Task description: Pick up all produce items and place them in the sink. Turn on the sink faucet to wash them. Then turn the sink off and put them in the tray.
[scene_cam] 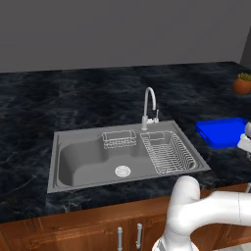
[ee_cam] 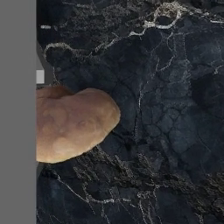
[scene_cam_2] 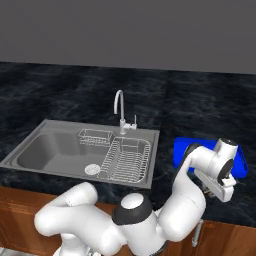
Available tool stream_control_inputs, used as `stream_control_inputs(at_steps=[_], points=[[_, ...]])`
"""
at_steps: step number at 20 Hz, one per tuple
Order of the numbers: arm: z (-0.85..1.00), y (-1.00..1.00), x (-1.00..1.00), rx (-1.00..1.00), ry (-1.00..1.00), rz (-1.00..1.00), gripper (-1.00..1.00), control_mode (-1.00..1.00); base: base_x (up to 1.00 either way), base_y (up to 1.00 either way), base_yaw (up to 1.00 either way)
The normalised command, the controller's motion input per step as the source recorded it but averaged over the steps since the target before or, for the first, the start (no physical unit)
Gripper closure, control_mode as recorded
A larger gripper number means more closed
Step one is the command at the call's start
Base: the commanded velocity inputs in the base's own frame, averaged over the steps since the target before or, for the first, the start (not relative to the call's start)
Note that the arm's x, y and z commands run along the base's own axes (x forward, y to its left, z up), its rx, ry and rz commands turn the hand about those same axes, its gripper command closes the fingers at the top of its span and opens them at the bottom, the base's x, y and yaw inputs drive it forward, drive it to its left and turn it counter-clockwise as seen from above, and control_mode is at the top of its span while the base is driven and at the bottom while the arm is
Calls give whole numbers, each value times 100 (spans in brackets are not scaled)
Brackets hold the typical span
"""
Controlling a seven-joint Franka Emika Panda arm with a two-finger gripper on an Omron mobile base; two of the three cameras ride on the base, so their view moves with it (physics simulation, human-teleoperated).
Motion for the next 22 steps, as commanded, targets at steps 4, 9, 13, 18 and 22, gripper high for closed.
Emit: stream_control_inputs(at_steps=[4, 9, 13, 18, 22], points=[[5, 0, 0, 0, -2, 0, 100, -100, 0, 0, 0], [37, 8, -12, -1, -10, 0, 100, -100, 0, 0, 0], [43, 24, -27, -2, -13, 0, 100, -100, 0, 0, 0], [42, 64, -14, -1, -6, 2, 100, -100, 0, 0, 0], [37, 85, -1, -1, -1, 6, 100, -100, 0, 0, 0]])
